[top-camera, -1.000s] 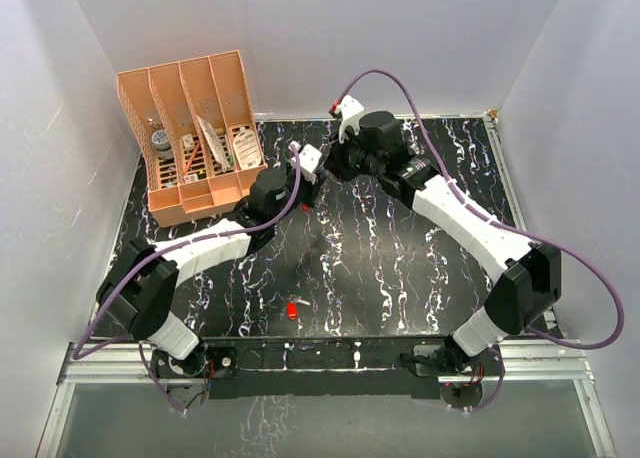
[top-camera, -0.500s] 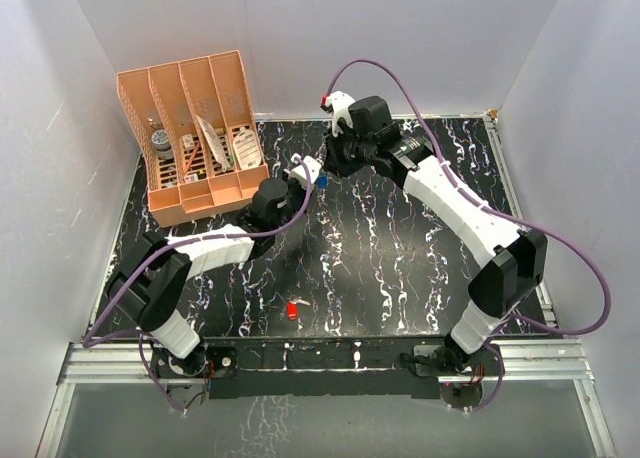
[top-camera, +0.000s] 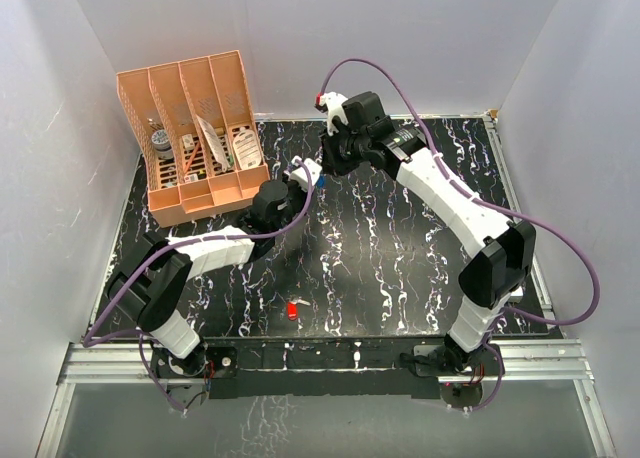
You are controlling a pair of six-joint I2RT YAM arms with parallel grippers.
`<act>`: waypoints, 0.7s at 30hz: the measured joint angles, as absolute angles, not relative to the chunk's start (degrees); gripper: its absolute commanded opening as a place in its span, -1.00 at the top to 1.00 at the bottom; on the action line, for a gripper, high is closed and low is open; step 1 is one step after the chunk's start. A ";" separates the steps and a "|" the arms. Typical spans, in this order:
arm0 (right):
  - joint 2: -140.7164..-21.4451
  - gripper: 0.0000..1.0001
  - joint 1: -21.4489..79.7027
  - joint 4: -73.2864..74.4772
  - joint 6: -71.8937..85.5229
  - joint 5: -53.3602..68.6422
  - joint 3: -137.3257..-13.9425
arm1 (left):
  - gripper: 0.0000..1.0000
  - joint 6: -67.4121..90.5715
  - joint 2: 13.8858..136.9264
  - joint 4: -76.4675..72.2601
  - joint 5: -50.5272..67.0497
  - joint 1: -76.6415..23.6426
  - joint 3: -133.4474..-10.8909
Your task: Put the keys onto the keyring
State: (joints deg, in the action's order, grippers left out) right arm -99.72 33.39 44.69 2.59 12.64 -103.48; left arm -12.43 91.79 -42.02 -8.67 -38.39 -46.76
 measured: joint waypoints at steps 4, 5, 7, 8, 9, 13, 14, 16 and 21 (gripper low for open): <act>-99.88 1.00 33.34 45.23 2.57 12.84 -103.83 | 0.81 -12.38 91.79 -42.02 -8.75 -38.44 -46.76; -99.88 1.00 33.34 45.19 2.61 12.82 -103.83 | 0.59 -12.29 91.79 -42.00 -8.80 -38.44 -46.76; -99.88 1.00 33.30 45.25 2.66 12.78 -103.83 | 0.24 -11.60 91.77 -42.00 -9.08 -38.41 -46.76; -99.88 1.00 33.23 45.65 2.72 12.58 -103.83 | 0.09 -10.94 91.70 -42.06 -9.32 -38.33 -46.74; -99.88 1.00 33.12 45.98 2.85 12.45 -103.83 | -0.02 -10.37 91.46 -42.17 -9.26 -38.13 -46.57; -99.88 1.00 32.45 46.24 3.44 12.14 -103.83 | -0.16 -7.86 88.47 -44.31 -7.33 -37.69 -42.96; -99.88 1.00 32.29 46.17 3.64 12.05 -103.83 | -0.16 -7.22 87.39 -44.71 -6.55 -37.65 -41.95; -99.88 1.00 32.08 46.15 4.25 11.97 -103.83 | -0.18 -6.28 85.36 -45.25 -4.89 -37.60 -40.42; -99.88 1.00 31.81 46.04 4.93 11.97 -103.83 | -0.21 -3.73 81.71 -48.05 -0.23 -37.60 -38.39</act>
